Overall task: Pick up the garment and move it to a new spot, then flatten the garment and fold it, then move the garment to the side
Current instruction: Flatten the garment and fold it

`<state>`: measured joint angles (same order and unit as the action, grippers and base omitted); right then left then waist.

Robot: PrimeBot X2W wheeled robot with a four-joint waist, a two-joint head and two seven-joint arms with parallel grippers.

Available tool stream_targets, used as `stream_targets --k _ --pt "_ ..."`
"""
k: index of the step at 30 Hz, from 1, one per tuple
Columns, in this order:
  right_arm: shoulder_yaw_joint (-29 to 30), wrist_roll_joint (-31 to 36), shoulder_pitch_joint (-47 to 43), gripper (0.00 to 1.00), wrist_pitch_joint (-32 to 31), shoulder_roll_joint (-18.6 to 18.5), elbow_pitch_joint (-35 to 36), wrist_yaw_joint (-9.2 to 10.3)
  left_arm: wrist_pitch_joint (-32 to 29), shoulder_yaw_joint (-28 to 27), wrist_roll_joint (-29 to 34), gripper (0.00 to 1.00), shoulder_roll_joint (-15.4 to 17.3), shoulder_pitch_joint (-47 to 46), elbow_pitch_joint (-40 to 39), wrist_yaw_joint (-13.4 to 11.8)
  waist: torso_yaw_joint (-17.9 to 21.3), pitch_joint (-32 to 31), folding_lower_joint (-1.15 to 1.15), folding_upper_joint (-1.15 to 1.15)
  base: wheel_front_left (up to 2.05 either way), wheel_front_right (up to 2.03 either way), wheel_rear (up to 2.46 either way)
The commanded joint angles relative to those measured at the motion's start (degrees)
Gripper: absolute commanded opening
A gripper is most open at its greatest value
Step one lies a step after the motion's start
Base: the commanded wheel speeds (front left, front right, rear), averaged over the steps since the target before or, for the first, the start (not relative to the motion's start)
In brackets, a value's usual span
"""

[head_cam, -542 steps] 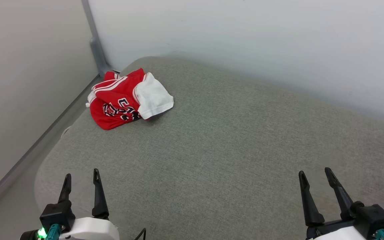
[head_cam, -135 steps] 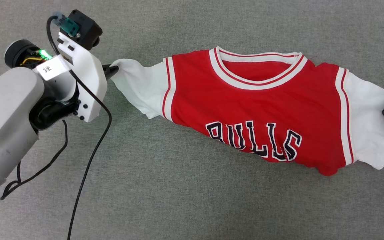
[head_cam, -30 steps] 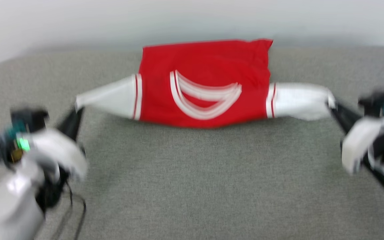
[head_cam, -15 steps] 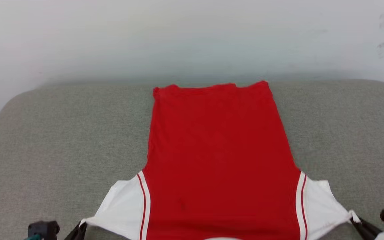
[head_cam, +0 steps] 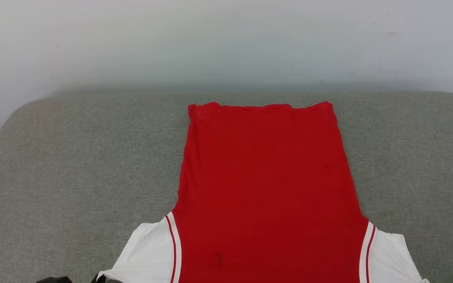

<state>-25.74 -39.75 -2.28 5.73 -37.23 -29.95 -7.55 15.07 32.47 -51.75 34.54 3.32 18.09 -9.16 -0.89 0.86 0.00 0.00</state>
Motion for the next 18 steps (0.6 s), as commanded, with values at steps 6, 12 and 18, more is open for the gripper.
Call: stream_targets --k 6,12,18 --pt "3.90 2.24 0.51 1.00 -4.03 -2.42 4.35 0.11 0.14 -1.00 2.79 0.00 -1.58 -2.34 -1.67 0.42 -1.00 2.21 0.00 0.00 0.00 0.00 0.00" --pt "14.98 1.74 5.85 1.00 -6.41 -5.57 11.52 0.09 0.14 -2.57 5.37 0.00 -3.12 -4.50 -4.93 0.43 -2.87 6.04 0.00 0.00 0.00 0.00 0.00" --pt "22.80 3.90 17.18 1.00 -13.03 -6.77 21.13 0.10 0.14 -4.95 8.26 0.00 -4.99 -7.22 -11.65 0.60 -5.85 12.72 0.00 0.00 0.00 0.00 0.00"
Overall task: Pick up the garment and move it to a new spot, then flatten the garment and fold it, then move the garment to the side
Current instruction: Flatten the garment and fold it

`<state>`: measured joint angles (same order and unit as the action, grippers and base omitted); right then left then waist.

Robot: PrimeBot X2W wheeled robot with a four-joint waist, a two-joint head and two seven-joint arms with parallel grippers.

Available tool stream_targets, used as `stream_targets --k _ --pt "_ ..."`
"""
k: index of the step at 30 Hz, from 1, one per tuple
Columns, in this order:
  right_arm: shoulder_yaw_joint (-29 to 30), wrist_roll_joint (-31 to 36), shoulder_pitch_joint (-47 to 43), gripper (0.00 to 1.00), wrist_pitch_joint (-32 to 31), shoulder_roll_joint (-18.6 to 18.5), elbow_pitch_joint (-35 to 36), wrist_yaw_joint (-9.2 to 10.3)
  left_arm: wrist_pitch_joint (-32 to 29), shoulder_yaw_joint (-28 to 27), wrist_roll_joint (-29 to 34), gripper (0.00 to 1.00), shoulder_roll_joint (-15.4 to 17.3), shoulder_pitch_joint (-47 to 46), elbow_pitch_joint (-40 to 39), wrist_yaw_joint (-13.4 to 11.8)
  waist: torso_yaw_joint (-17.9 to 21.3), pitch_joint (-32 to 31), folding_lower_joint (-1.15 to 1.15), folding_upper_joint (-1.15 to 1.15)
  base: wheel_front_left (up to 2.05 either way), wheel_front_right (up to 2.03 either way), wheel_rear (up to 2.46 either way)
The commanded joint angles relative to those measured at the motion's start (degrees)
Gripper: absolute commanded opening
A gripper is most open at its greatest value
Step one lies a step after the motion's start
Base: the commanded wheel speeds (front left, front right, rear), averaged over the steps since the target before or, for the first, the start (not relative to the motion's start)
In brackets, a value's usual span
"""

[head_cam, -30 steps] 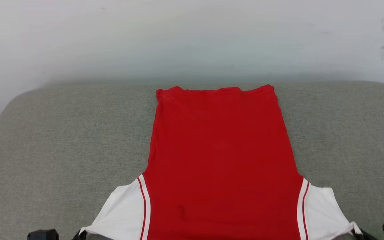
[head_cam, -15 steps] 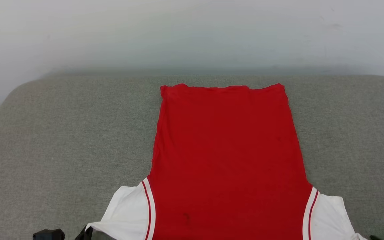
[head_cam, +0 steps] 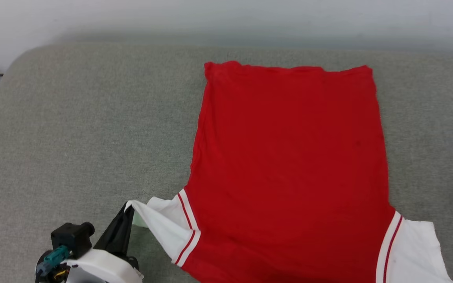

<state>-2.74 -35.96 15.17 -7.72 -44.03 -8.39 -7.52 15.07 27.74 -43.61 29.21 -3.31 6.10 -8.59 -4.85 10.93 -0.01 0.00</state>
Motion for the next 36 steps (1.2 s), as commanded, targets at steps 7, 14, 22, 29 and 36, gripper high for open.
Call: stream_targets --k 7,14,22,29,36 --pt "-2.76 2.39 18.04 1.00 -14.86 0.52 1.21 0.06 0.13 0.28 4.17 0.00 -1.77 -5.76 -4.57 0.31 -6.40 11.74 0.01 0.00 0.00 0.00 0.00" --pt "-9.39 0.55 36.31 1.00 -38.03 1.83 -6.86 0.07 0.14 -1.13 7.35 0.00 -4.65 -8.57 -8.49 0.94 -10.01 18.97 0.01 0.00 0.00 0.00 0.00" --pt "-11.86 6.60 47.36 1.00 -54.77 3.62 -16.28 0.05 0.14 -2.48 10.29 0.00 -8.13 -10.41 -9.99 2.97 -13.72 24.53 0.01 0.00 0.00 0.00 0.00" --pt "-14.57 6.34 39.94 1.00 -56.24 5.79 -21.66 -0.06 0.14 -3.79 12.08 0.00 -11.22 -10.69 -8.74 4.78 -14.95 25.37 0.01 0.00 0.00 0.00 0.00" --pt "-11.75 5.54 39.18 0.00 -51.21 4.34 -21.85 0.04 0.14 -5.74 14.35 0.00 -12.04 -9.64 -7.47 5.61 -13.75 23.39 0.01 0.00 0.00 0.00 0.00"
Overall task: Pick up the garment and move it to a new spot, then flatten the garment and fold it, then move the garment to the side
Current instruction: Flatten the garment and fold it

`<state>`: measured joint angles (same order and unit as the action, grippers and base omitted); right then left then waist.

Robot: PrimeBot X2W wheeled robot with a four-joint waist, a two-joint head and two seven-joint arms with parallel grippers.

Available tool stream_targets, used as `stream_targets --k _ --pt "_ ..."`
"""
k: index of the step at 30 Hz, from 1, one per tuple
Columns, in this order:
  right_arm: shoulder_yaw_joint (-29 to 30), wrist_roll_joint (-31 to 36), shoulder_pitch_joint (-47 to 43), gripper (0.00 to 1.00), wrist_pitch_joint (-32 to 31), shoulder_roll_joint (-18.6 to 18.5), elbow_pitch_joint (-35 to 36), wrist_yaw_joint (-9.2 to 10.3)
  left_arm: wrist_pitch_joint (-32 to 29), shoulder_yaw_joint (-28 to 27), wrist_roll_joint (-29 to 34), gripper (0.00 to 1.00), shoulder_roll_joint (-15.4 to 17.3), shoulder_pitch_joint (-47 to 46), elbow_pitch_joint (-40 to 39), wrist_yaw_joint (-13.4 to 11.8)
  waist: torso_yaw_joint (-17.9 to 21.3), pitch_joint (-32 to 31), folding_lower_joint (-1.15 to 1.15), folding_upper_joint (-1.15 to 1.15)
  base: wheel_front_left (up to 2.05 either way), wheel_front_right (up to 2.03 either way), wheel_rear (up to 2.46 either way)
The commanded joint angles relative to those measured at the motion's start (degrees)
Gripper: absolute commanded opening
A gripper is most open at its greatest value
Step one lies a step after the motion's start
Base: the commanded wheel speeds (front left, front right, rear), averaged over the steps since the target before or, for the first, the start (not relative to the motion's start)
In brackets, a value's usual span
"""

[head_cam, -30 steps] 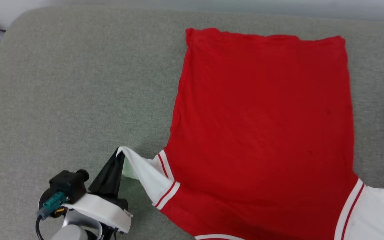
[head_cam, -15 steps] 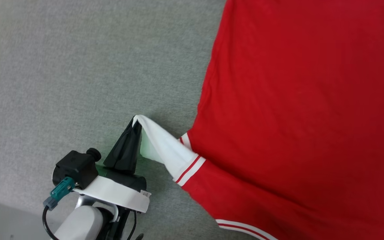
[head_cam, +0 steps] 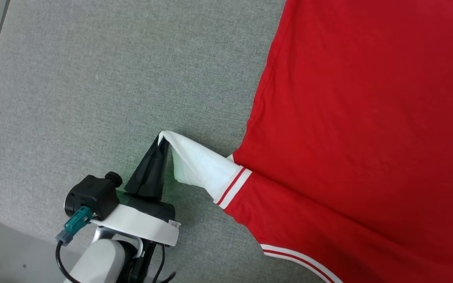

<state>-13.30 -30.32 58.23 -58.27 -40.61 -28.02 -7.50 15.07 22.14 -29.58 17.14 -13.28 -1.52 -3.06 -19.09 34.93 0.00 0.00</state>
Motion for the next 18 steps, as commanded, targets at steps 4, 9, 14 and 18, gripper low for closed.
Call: stream_targets --k 4,9,14,18 --pt "-0.74 -0.21 -2.08 0.00 3.26 0.94 -1.09 0.03 0.14 -1.03 1.08 0.00 0.10 1.36 1.21 0.26 1.82 -3.47 0.00 0.00 0.00 0.00 0.00" --pt "-3.11 -1.34 -2.66 0.00 7.10 -0.18 0.03 0.03 0.14 -2.00 1.38 0.00 0.28 3.52 2.47 -0.09 3.95 -8.77 0.00 0.00 0.00 0.00 0.00" --pt "-8.63 -4.94 -6.88 0.00 9.25 -4.08 4.63 0.03 0.14 -2.92 1.12 0.00 1.15 6.93 3.39 -0.82 6.73 -14.92 0.00 0.00 0.00 0.00 0.00" --pt "-11.58 -8.08 -11.28 0.00 9.98 -7.95 8.62 0.04 -0.09 -3.33 0.85 0.00 1.92 9.13 3.61 -1.51 8.49 -18.11 0.00 0.00 0.00 0.00 0.00"
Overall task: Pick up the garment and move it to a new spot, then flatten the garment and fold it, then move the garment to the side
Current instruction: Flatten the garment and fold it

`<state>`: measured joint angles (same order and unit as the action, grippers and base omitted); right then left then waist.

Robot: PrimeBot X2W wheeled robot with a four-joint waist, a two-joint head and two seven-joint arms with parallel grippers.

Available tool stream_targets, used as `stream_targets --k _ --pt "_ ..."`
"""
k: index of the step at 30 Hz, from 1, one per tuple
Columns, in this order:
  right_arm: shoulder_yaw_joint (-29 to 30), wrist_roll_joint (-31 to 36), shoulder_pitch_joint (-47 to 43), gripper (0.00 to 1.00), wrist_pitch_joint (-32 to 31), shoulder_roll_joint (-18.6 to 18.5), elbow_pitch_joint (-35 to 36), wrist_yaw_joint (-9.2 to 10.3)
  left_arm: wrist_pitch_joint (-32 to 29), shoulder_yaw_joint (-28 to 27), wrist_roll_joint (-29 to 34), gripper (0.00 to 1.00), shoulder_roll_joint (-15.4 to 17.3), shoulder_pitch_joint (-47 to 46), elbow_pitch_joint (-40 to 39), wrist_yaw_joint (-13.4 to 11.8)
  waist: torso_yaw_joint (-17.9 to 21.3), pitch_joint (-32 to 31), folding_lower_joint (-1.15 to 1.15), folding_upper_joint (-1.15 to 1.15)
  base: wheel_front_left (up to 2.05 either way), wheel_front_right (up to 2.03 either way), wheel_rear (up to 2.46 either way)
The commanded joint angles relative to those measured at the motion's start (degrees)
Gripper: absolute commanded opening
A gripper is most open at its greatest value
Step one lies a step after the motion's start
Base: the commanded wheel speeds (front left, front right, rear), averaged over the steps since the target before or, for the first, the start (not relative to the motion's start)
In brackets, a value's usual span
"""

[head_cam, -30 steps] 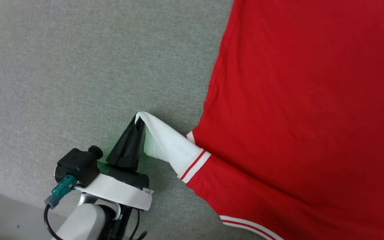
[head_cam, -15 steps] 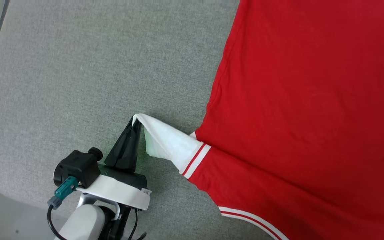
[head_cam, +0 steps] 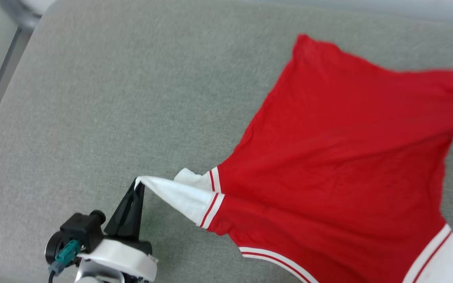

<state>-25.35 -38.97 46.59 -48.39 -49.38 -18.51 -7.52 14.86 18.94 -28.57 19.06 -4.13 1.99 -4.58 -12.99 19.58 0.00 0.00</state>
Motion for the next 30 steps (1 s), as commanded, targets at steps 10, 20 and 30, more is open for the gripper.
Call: stream_targets --k 10,20,30 --pt "-0.61 -9.83 -24.45 0.00 3.46 -9.81 10.18 0.06 -1.20 -1.08 -0.25 0.00 2.32 5.38 -1.56 -2.47 7.00 -9.14 0.00 0.00 0.00 0.00 0.00" --pt "2.66 -12.77 -49.66 0.00 7.47 -4.32 14.46 0.05 -1.90 -1.14 -0.43 0.00 3.17 7.24 -2.76 -3.43 9.45 -10.55 0.00 0.00 0.00 0.00 0.00" --pt "10.47 -8.31 -53.29 1.00 12.83 2.39 14.09 0.06 -2.00 -1.16 -0.72 0.00 3.57 7.37 -2.34 -3.50 10.50 -10.87 0.00 0.00 0.00 0.00 0.00"
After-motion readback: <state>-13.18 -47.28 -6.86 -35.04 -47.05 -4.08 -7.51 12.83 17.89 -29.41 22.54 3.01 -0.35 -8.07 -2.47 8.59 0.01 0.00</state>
